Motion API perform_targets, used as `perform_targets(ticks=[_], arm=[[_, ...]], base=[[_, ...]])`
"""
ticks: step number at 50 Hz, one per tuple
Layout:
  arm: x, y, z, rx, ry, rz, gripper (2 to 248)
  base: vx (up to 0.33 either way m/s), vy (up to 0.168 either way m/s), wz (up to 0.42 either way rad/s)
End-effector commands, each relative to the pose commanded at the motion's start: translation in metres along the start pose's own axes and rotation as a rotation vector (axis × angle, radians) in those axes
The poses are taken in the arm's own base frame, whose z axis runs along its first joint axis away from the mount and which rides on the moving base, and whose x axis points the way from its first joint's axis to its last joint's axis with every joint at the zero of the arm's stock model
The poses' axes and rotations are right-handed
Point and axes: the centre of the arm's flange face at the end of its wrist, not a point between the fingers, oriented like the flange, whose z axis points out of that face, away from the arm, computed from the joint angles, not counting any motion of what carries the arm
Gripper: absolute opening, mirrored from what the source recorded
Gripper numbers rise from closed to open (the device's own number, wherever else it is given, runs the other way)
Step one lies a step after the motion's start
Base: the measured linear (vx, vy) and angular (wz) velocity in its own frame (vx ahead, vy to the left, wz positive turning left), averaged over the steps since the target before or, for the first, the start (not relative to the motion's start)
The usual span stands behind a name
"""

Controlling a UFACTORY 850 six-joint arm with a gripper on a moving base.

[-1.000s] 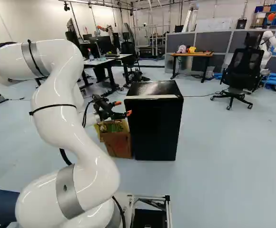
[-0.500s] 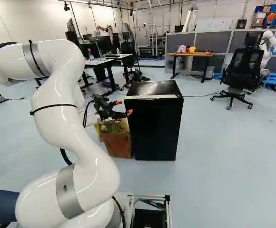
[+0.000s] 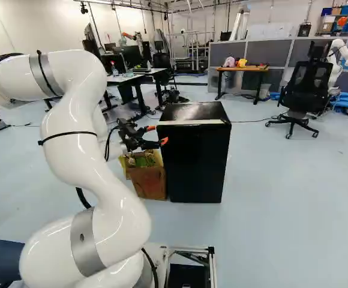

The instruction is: Grab a drink from the fridge

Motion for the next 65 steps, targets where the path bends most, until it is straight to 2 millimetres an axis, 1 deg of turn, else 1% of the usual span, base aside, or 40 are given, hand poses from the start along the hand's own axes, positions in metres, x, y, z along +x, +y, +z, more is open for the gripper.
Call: perform_targets(ticks=[29,65], arm=[[-0.002,-0.009,0.007,-0.014,0.006,0.018,247],[-0.001,-0.004,0.015,-0.052,0.008,0.021,247]], base=[[0.0,0.0,0.0],[0.0,0.0,0.0]])
